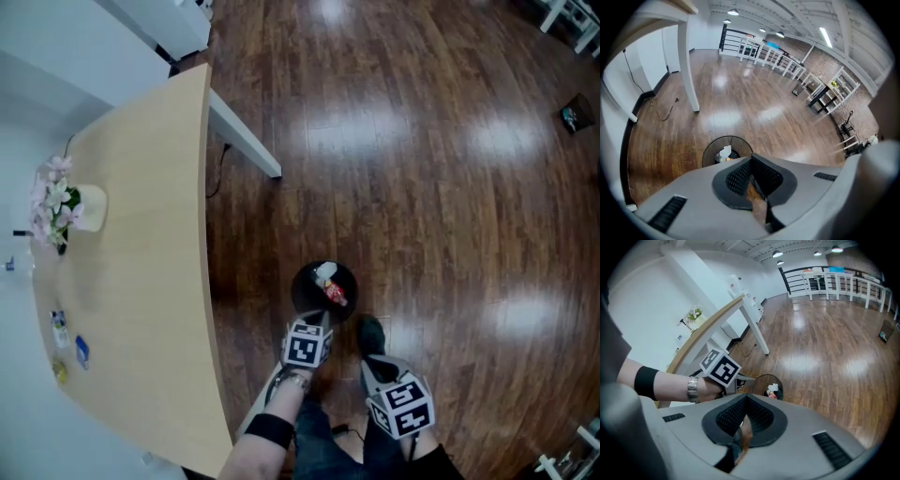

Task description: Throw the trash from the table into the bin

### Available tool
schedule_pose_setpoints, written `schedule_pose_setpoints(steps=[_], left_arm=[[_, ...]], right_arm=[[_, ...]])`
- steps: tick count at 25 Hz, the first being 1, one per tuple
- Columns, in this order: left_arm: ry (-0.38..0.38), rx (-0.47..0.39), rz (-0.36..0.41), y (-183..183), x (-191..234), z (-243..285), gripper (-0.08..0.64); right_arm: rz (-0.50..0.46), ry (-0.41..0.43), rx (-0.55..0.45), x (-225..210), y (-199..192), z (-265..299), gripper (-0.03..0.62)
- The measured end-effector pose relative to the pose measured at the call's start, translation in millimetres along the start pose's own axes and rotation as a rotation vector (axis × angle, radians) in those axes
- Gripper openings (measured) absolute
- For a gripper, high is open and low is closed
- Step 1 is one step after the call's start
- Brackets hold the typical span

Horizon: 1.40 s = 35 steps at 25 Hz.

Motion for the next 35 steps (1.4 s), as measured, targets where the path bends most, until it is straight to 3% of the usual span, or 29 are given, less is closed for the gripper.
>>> schedule_pose_setpoints(steps=[7,10,13,20,23,29,35], left_arm=[[-0.054,-0.082,0.093,3,-45,-117,0.000],[-0.074,-0.098,0.065,-2,-68,-172,0.000],[-0.031,-0.118,0.058,-12,-84,-229,0.000],[-0.058,-0.174,0.032,-75,-100,-344,0.000],[-0.046,-0.206,0.052,-105,-93,-384,0.000],[0.004,-0.282,-0.010,-175,-52,-447,0.000],[0.030,-0.369,-0.023,-230,-11,-490,0.000]], right_arm=[[-0.045,-0.032,-0.054,19,6,-41,0.008],[-0.065,-0.047,-0.075,33,6,-64,0.008],[-0.087,-0.045,-0.096,55,6,-83,0.008],[-0.170,0.021,-0.112,147,-7,-116,0.008],[-0.217,0.066,-0.111,194,-15,-120,0.008],[-0.334,0.150,-0.088,290,-29,-100,0.008],[-0.422,0.162,-0.112,367,-40,-84,0.008]])
Point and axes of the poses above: the fingertips, and each gripper's own axes: z forward along the fingers, x to its left, y out of its top, the point moved 10 cm from there along -z, backward along the fingers, and after that the axes turned 3 degrees about y, right-handed, at the moved point
